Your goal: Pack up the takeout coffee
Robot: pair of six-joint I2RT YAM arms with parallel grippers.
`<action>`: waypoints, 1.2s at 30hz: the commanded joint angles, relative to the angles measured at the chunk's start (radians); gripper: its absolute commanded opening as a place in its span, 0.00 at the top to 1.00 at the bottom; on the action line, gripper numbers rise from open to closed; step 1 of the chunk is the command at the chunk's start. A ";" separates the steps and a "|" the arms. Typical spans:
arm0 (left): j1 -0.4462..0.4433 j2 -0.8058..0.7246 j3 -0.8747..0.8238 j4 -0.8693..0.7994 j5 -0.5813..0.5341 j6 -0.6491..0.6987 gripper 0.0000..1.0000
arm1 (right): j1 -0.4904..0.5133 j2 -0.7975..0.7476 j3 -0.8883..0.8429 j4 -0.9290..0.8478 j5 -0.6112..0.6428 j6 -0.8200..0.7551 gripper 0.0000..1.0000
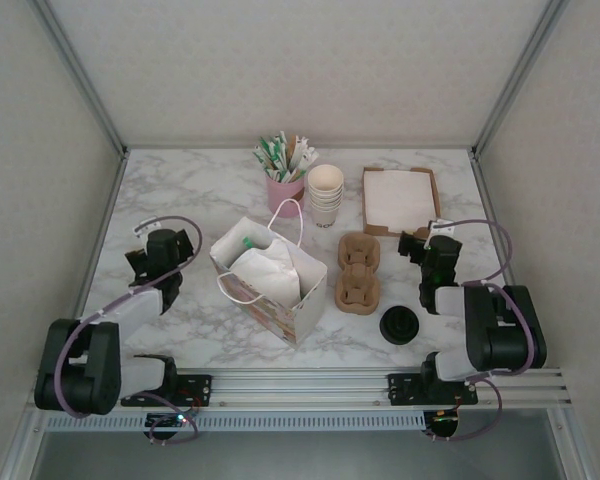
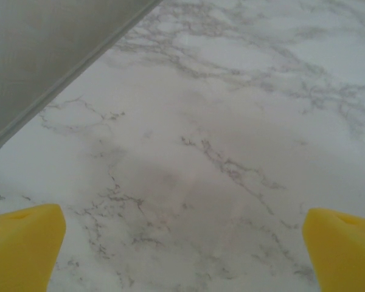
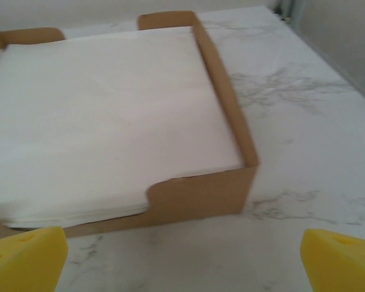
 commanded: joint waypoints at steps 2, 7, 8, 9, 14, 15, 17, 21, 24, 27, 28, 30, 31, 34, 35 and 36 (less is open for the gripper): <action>-0.002 0.005 -0.078 0.288 0.044 0.086 0.00 | 0.024 0.056 0.037 0.040 -0.044 -0.034 0.01; -0.002 0.090 -0.066 0.399 0.169 0.156 0.01 | 0.042 0.067 0.047 0.039 -0.007 -0.043 0.01; -0.002 0.131 -0.058 0.432 0.202 0.177 0.02 | 0.042 0.065 0.048 0.029 -0.006 -0.043 0.01; -0.003 0.171 -0.056 0.462 0.226 0.189 0.02 | 0.042 0.066 0.049 0.037 -0.005 -0.044 0.01; 0.007 0.280 -0.027 0.504 0.204 0.168 0.00 | 0.043 0.066 0.050 0.032 -0.005 -0.045 0.01; 0.013 0.289 -0.029 0.527 0.201 0.164 0.00 | 0.044 0.066 0.051 0.032 -0.005 -0.045 0.01; 0.031 0.284 -0.022 0.504 0.211 0.143 0.00 | 0.044 0.066 0.051 0.031 -0.007 -0.045 0.01; 0.030 0.284 -0.022 0.501 0.204 0.141 0.00 | 0.043 0.066 0.051 0.028 -0.008 -0.047 0.01; 0.029 0.283 -0.024 0.504 0.199 0.143 0.00 | 0.044 0.066 0.052 0.028 -0.009 -0.047 0.01; 0.028 0.283 -0.024 0.504 0.201 0.143 0.00 | 0.044 0.066 0.052 0.028 -0.009 -0.047 0.01; 0.028 0.283 -0.024 0.503 0.201 0.143 0.00 | 0.043 0.066 0.052 0.028 -0.009 -0.047 0.01; 0.028 0.283 -0.024 0.504 0.201 0.143 0.00 | 0.044 0.066 0.054 0.026 -0.024 -0.052 0.01; 0.028 0.283 -0.024 0.504 0.201 0.143 0.00 | 0.044 0.067 0.056 0.021 -0.036 -0.056 0.01; 0.028 0.282 -0.024 0.504 0.201 0.142 0.00 | 0.044 0.066 0.058 0.020 -0.040 -0.057 0.01; 0.028 0.283 -0.024 0.503 0.201 0.143 0.00 | 0.043 0.066 0.057 0.020 -0.041 -0.057 0.01; 0.028 0.283 -0.024 0.503 0.201 0.143 0.00 | 0.044 0.066 0.058 0.020 -0.040 -0.057 0.01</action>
